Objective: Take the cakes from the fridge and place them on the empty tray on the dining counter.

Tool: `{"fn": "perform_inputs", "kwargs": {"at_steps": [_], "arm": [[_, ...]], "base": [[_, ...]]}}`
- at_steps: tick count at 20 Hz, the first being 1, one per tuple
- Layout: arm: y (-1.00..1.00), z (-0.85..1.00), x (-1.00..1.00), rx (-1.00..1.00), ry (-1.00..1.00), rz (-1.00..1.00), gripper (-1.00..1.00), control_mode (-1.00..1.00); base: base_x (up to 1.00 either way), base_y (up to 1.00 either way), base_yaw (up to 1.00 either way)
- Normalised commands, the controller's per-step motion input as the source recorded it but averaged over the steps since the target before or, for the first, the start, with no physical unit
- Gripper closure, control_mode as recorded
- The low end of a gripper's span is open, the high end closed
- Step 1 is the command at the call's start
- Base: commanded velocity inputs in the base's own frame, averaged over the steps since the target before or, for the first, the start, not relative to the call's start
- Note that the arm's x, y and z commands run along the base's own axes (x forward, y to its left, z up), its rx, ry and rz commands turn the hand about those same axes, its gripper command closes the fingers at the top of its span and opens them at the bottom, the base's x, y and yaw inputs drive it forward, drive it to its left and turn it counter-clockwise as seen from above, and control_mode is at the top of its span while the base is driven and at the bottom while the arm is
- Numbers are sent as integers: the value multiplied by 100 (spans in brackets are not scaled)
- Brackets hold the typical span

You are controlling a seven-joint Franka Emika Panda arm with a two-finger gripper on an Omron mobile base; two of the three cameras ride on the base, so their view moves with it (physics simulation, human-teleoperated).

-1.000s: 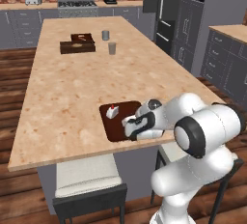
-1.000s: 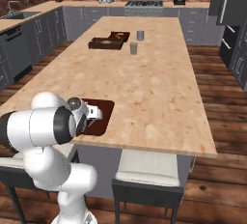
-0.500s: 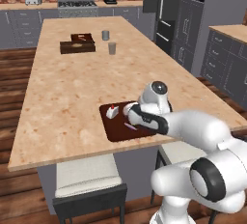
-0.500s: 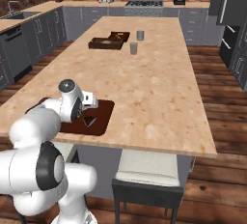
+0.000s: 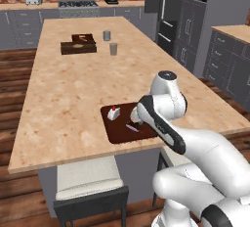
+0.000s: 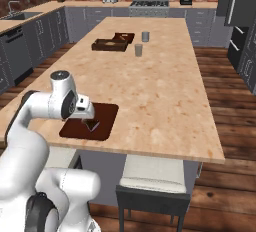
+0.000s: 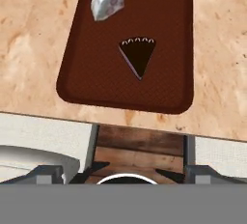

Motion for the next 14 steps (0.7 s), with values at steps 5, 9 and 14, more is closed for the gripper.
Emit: {"fn": "perform_inputs", "kwargs": {"at_steps": [5,9,14], "arm": [[-35,0,-91,-11,10,-3,-100,-100],[-51,0,-54,-6,7,-6,-100,-100],[-18,0,-9,0,1,-7,-100,-100]], "base": [[0,0,0],[0,0,0],[0,0,0]]}}
